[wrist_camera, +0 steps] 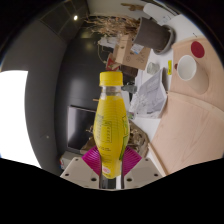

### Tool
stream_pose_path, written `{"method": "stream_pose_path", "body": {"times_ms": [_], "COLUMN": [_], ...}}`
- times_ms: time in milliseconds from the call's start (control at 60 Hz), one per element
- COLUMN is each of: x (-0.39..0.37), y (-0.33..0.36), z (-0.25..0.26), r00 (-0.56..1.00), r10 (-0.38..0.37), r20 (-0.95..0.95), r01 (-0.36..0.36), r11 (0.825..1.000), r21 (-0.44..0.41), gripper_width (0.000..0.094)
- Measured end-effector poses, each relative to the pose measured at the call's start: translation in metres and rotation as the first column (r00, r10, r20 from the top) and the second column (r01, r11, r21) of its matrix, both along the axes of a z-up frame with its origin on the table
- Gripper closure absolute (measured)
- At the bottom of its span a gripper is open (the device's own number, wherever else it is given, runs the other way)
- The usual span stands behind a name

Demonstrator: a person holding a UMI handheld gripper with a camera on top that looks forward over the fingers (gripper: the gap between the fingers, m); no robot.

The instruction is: Pour water

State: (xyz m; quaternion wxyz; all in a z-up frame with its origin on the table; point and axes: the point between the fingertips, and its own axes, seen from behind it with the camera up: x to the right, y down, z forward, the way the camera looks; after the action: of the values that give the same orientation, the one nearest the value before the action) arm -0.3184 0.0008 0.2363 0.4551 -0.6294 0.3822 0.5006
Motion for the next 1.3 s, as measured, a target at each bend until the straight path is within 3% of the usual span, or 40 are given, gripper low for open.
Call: {"method": "stream_pose_path", "body": {"times_ms": [183, 317, 483, 717, 800, 917, 1083, 1233, 1300], "x": [0.072, 0.1, 0.109, 0.094, 0.095, 0.126, 0.205, 0.297, 0.336], "y": [0.03, 0.039, 0.037, 0.026, 0.02, 0.011, 0.014, 0.015, 0.017], "z": [-0.03, -0.052, -0.066, -0.048, -0.032, -0.012, 0.036, 0.045, 0.026], "r00": [0.902, 0.771, 0.77, 0.791, 0.878, 0.985, 0.839, 0.551, 0.395], "r10": [-0.069, -0.108, -0.085, 0.026, 0.094, 0.158, 0.04, -0.105, -0.123], "r20": [-0.426, -0.628, -0.633, -0.612, -0.469, -0.066, 0.543, 0.828, 0.911], "r01": [0.04, 0.04, -0.001, -0.126, -0.157, -0.16, -0.096, -0.003, 0.048], "r11": [0.996, 0.992, 0.991, 0.985, 0.983, 0.987, 0.993, 0.992, 0.992], "r21": [-0.075, -0.122, -0.135, -0.121, -0.097, -0.033, 0.075, 0.128, 0.113], "gripper_width": [0.0701, 0.0699, 0.07, 0.0702, 0.0701, 0.0699, 0.0698, 0.0696, 0.0697]}}
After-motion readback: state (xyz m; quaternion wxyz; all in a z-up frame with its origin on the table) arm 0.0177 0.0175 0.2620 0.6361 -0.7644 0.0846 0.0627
